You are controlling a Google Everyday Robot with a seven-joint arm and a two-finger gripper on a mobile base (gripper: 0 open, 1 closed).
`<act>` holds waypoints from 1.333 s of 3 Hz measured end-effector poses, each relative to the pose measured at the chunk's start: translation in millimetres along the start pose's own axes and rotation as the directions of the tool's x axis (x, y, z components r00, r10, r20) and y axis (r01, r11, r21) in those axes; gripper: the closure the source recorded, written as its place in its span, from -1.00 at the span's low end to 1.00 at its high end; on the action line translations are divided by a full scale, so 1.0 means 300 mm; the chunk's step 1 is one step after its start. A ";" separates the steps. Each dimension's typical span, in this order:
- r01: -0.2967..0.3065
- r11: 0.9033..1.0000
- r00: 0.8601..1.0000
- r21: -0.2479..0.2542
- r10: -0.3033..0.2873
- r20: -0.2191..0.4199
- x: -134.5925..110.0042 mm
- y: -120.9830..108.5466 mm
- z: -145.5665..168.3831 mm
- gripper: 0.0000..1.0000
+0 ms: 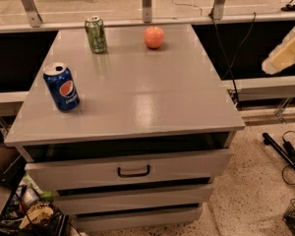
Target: Move apple near pepsi can
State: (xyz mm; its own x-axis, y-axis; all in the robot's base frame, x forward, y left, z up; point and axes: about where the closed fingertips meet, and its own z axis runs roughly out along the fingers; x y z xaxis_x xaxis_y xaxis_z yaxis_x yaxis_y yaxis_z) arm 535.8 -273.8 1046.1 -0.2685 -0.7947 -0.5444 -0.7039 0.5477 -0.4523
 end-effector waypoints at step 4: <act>-0.081 0.996 0.961 0.027 0.070 0.267 -0.215 -0.170 0.268 -1.00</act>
Offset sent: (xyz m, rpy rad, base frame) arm 0.1491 0.0557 0.0090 0.2780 -0.1432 0.0839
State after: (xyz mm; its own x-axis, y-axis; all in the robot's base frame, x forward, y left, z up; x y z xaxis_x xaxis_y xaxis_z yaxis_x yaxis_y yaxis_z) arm 641.8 -229.3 1047.6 -0.1324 -0.6555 -0.7435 -0.6618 0.6169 -0.4260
